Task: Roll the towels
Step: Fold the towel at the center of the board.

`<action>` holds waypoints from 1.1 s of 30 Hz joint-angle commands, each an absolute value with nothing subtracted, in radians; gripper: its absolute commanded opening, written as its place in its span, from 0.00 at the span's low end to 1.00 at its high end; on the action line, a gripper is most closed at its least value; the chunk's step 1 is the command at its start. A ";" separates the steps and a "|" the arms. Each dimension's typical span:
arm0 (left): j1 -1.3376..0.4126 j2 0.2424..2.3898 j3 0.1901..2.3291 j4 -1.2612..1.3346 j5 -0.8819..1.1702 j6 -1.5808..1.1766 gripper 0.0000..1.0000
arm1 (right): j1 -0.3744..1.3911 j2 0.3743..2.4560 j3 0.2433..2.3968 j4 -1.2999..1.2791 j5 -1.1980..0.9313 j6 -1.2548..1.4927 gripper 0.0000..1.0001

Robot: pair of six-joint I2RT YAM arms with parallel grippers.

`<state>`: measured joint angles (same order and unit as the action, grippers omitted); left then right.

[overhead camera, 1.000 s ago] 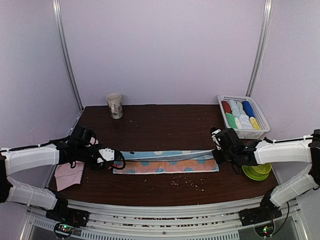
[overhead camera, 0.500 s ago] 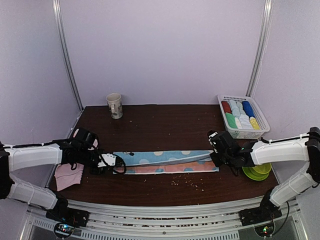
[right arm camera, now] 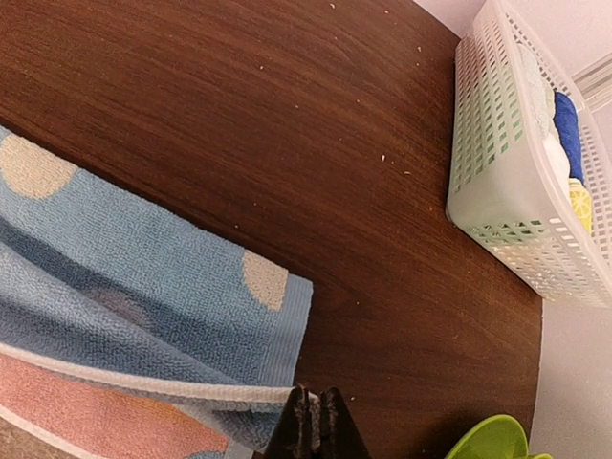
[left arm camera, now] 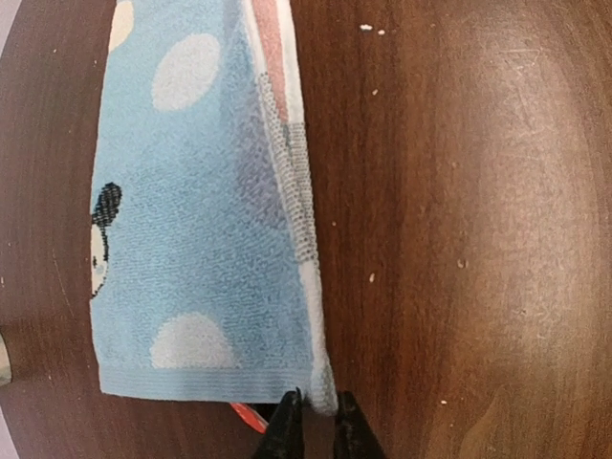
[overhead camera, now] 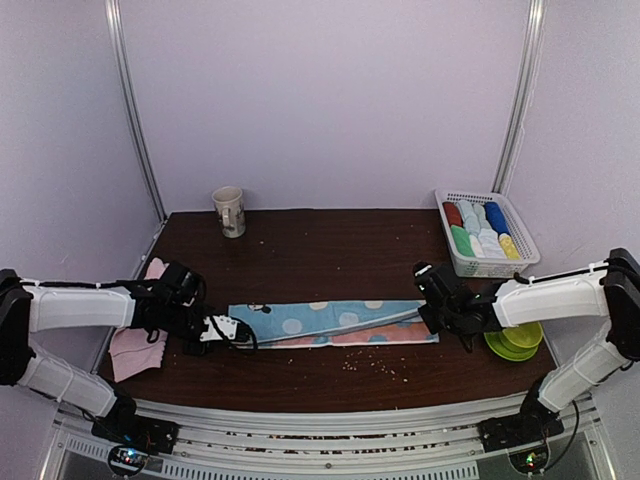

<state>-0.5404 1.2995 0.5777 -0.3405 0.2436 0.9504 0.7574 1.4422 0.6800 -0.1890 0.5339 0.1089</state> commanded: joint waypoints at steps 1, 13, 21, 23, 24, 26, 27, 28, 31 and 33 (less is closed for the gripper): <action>-0.552 1.317 0.588 -0.333 0.234 0.937 0.15 | 0.773 1.453 0.696 -0.214 0.586 0.115 0.05; -0.555 1.255 0.622 -0.385 0.205 0.954 0.41 | 0.823 1.481 0.741 -0.265 0.619 0.133 0.41; -0.553 1.189 0.669 -0.456 0.226 0.964 0.94 | 0.827 1.447 0.840 -0.424 0.723 0.253 0.74; -0.549 1.187 0.682 -0.437 0.215 0.946 0.97 | 0.828 1.428 0.867 -0.469 0.758 0.294 0.80; -0.544 1.189 0.692 -0.422 0.209 0.930 0.98 | 0.826 1.412 0.875 -0.486 0.769 0.312 0.83; -0.529 1.203 0.713 -0.376 0.193 0.880 0.98 | 0.820 1.384 0.885 -0.492 0.764 0.334 0.86; -0.523 1.217 0.723 -0.343 0.173 0.848 0.98 | 0.813 1.373 0.888 -0.481 0.742 0.343 0.86; -0.520 1.238 0.733 -0.309 0.139 0.818 0.98 | 0.800 1.363 0.885 -0.464 0.702 0.349 0.86; -0.515 1.323 0.778 -0.252 0.075 0.729 0.98 | 0.732 1.344 0.856 -0.350 0.549 0.347 0.84; -0.508 1.392 0.825 -0.257 0.072 0.680 0.98 | 0.690 1.349 0.827 -0.290 0.465 0.345 0.81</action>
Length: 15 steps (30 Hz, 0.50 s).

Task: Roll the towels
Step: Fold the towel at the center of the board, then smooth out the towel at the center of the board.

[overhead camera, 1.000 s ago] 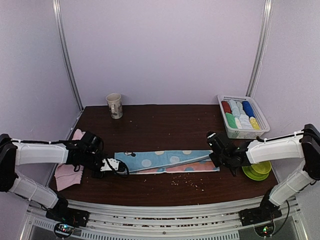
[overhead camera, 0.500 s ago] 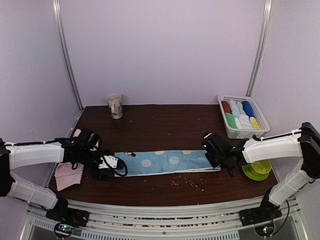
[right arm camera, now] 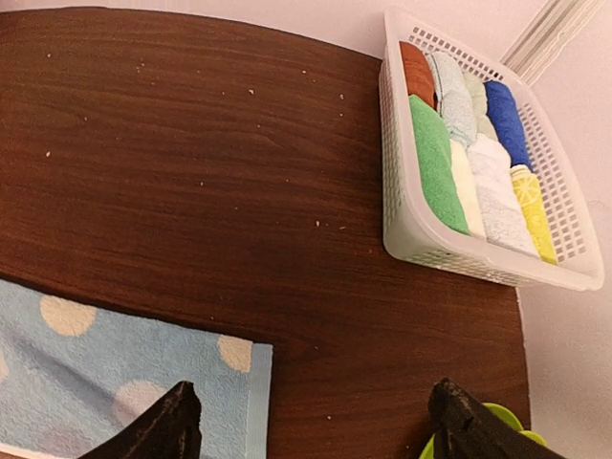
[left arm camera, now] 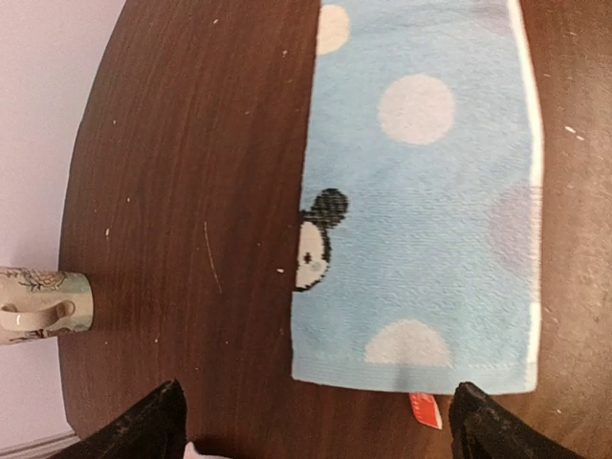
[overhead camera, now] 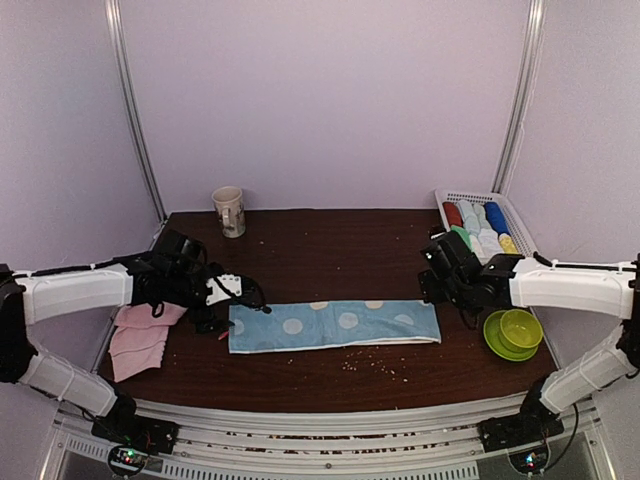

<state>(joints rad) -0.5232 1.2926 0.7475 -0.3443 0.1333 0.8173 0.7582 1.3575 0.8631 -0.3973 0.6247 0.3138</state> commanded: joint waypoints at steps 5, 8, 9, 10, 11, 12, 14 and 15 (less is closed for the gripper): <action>-0.507 1.471 0.878 -0.245 0.044 0.605 0.98 | 0.651 1.455 0.843 -0.269 0.451 0.336 0.81; -0.508 1.493 0.879 -0.213 -0.006 0.601 0.98 | 0.650 1.545 0.877 -0.270 0.437 0.323 0.80; -0.508 1.499 0.877 -0.202 -0.023 0.604 0.98 | 0.649 1.576 0.890 -0.273 0.434 0.319 0.80; -0.507 1.506 0.873 -0.190 -0.043 0.607 0.98 | 0.649 1.606 0.901 -0.277 0.434 0.316 0.80; -0.507 1.512 0.869 -0.177 -0.058 0.609 0.98 | 0.649 1.633 0.911 -0.278 0.437 0.315 0.79; -0.507 1.518 0.867 -0.169 -0.072 0.611 0.98 | 0.649 1.661 0.920 -0.280 0.440 0.315 0.79; -0.507 1.539 0.869 -0.160 -0.098 0.611 0.98 | 0.649 1.704 0.935 -0.287 0.444 0.317 0.78; -0.507 1.549 0.870 -0.154 -0.108 0.610 0.97 | 0.649 1.719 0.941 -0.288 0.449 0.320 0.78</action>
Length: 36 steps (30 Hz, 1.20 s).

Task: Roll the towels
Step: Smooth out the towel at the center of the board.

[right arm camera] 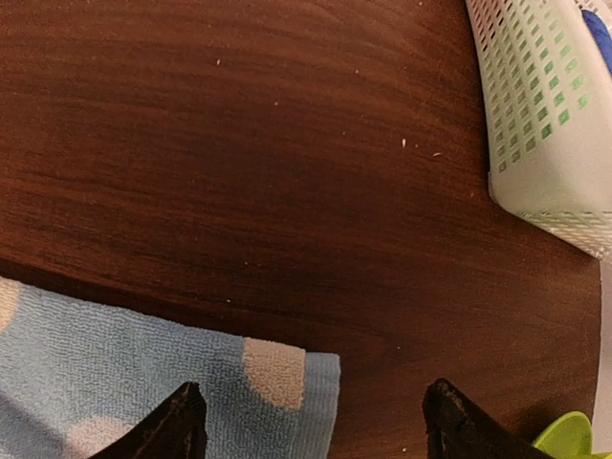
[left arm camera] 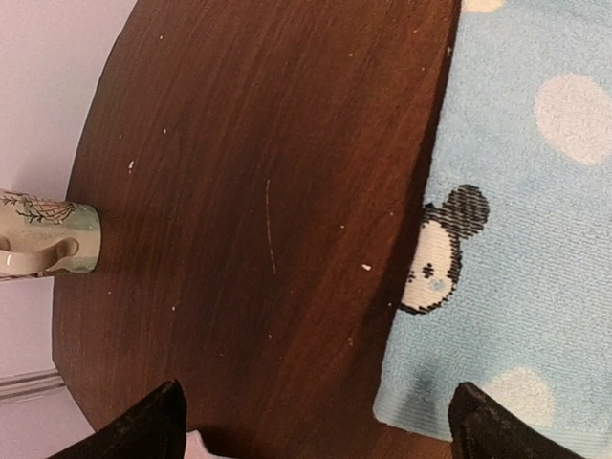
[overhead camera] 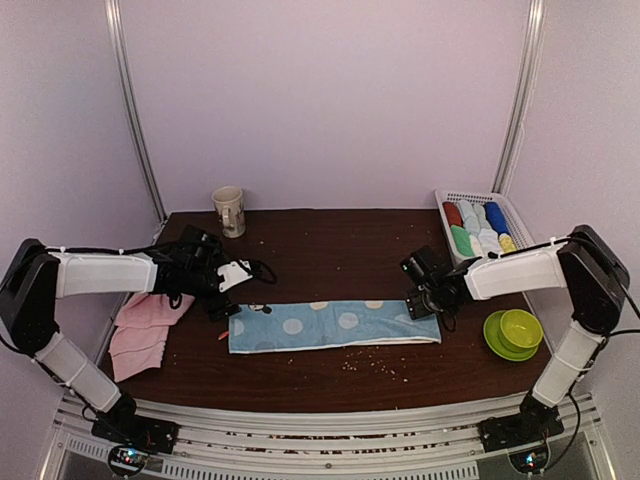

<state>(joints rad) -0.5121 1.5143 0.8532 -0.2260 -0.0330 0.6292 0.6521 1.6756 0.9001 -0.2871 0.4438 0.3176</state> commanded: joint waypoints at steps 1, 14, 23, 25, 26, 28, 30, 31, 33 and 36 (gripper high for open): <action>-0.507 1.556 0.871 -0.150 -0.114 0.610 0.97 | 0.649 1.731 0.944 -0.288 0.450 0.321 0.78; -0.506 1.655 0.843 -0.024 -0.264 0.627 0.89 | 0.649 1.811 0.957 -0.307 0.521 0.314 0.78; -0.507 1.658 0.831 0.030 -0.311 0.611 0.89 | 0.649 1.851 0.977 -0.334 0.561 0.308 0.78; -0.507 1.623 0.831 0.061 -0.348 0.590 0.92 | 0.649 1.853 0.978 -0.331 0.558 0.308 0.79; -0.507 1.601 0.835 0.073 -0.364 0.579 0.92 | 0.649 1.854 0.980 -0.332 0.557 0.308 0.79; -0.507 1.558 0.847 0.067 -0.337 0.569 0.95 | 0.649 1.856 0.983 -0.335 0.555 0.308 0.79; -0.502 1.513 0.867 0.001 -0.226 0.566 0.97 | 0.649 1.853 0.982 -0.335 0.552 0.309 0.79; -0.495 1.497 0.897 -0.059 -0.153 0.559 0.98 | 0.650 1.850 0.980 -0.334 0.552 0.309 0.79; -0.475 1.482 0.935 -0.166 -0.018 0.545 0.97 | 0.649 1.846 0.977 -0.333 0.549 0.308 0.79; -0.449 1.516 0.984 -0.307 0.107 0.537 0.93 | 0.649 1.844 0.976 -0.333 0.545 0.307 0.79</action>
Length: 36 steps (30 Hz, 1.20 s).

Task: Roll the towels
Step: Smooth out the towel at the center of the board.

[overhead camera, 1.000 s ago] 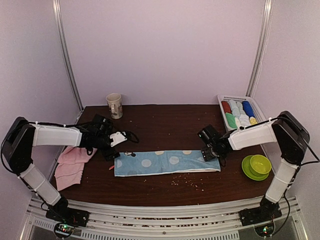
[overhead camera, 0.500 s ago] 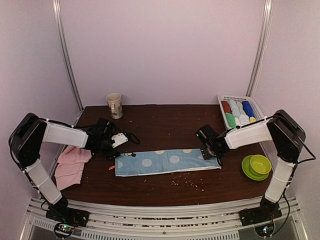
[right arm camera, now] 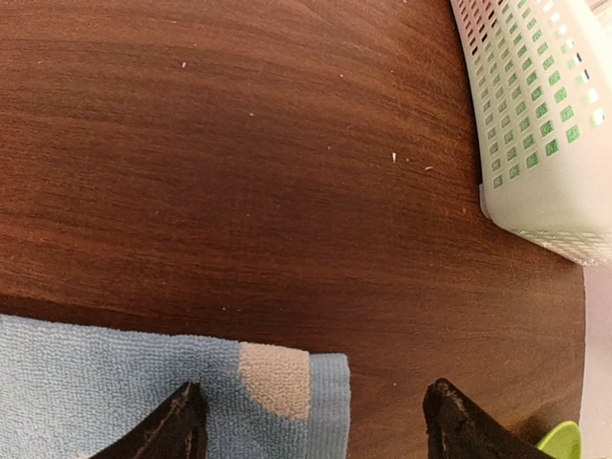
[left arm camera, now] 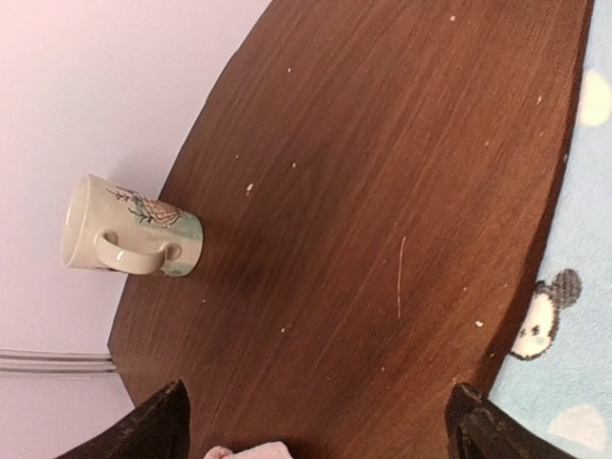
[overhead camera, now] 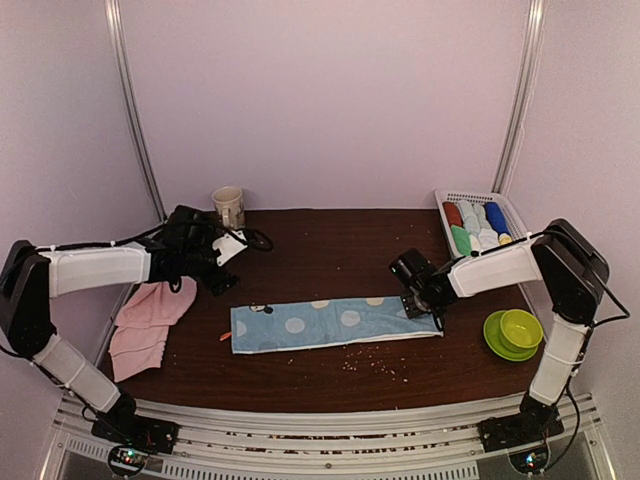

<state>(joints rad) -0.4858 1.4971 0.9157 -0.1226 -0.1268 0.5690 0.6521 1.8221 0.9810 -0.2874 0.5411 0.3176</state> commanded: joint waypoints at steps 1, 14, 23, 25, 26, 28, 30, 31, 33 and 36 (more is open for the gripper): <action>-0.432 1.538 1.001 -0.347 0.146 0.539 0.91 | 0.649 1.844 0.977 -0.333 0.544 0.308 0.79; -0.288 1.781 1.157 -0.604 0.527 0.592 0.82 | 0.649 1.836 0.974 -0.344 0.534 0.304 0.78; -0.282 1.861 1.184 -0.651 0.571 0.609 0.62 | 0.648 1.854 0.983 -0.351 0.531 0.304 0.77; -0.281 1.867 1.185 -0.661 0.569 0.612 0.59 | 0.649 1.857 0.984 -0.352 0.531 0.305 0.77; -0.282 1.871 1.187 -0.664 0.565 0.612 0.57 | 0.649 1.857 0.984 -0.353 0.531 0.305 0.77; -0.281 1.877 1.187 -0.666 0.551 0.614 0.54 | 0.650 1.859 0.986 -0.352 0.532 0.305 0.77; -0.280 1.885 1.188 -0.669 0.543 0.612 0.49 | 0.649 1.861 0.988 -0.355 0.532 0.305 0.77; -0.281 1.890 1.190 -0.671 0.542 0.611 0.46 | 0.649 1.862 0.988 -0.356 0.533 0.305 0.77; -0.281 1.899 1.192 -0.675 0.537 0.608 0.43 | 0.649 1.862 0.988 -0.357 0.536 0.305 0.77; -0.280 1.908 1.196 -0.675 0.520 0.598 0.37 | 0.650 1.865 0.989 -0.358 0.538 0.305 0.77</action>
